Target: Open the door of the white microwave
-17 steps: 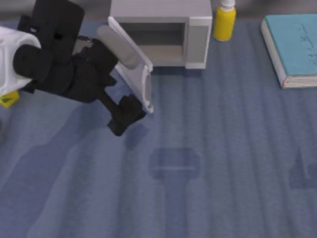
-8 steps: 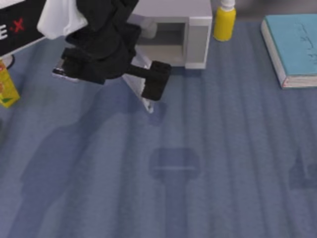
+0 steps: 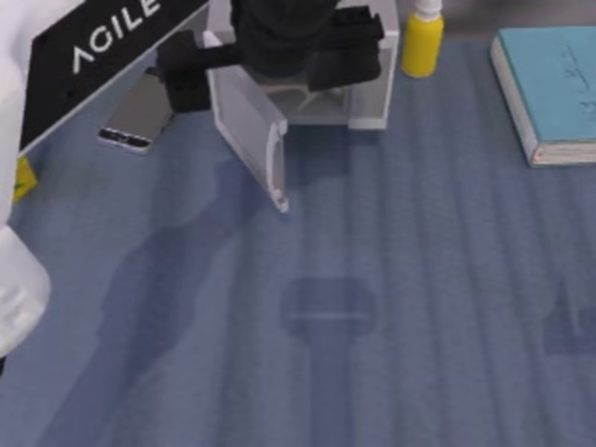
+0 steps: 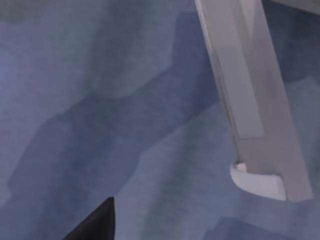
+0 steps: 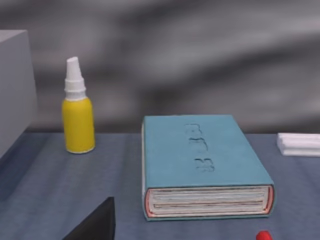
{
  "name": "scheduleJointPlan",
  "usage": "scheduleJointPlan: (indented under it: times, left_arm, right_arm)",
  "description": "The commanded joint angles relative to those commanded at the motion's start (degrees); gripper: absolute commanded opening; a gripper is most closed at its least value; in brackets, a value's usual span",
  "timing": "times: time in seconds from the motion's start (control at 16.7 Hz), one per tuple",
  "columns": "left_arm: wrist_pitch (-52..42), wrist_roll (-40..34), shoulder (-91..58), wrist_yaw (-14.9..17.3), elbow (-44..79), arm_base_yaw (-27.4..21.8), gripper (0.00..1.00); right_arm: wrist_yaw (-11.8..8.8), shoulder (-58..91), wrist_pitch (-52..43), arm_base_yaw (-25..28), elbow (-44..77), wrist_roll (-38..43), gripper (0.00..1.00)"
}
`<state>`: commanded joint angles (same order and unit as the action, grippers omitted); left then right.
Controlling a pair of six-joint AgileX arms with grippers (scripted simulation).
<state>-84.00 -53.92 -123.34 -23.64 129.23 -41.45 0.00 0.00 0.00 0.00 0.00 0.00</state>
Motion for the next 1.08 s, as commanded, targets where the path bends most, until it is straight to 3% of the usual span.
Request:
scheduleJointPlan:
  times: [0.24,0.42,0.84,1.08]
  left_arm:
    - [-8.7,-14.4,-6.9,-6.7,13.5,-3.7,1.0]
    - [-12.4,-20.3,-10.0,-9.2,19.1,-5.2,1.0]
    - [-12.8,-21.2,-10.4,-9.5,19.8,-5.1,1.0]
    - [-6.5,-19.0,-8.9,-9.3,13.2,-3.5,1.0]
  right_arm:
    - [0.0,0.0,0.0,0.0,0.0,0.0,1.0]
    - [0.0,0.0,0.0,0.0,0.0,0.0,1.0]
    - [0.0,0.0,0.0,0.0,0.0,0.0,1.0]
    - [0.0,0.0,0.0,0.0,0.0,0.0,1.0]
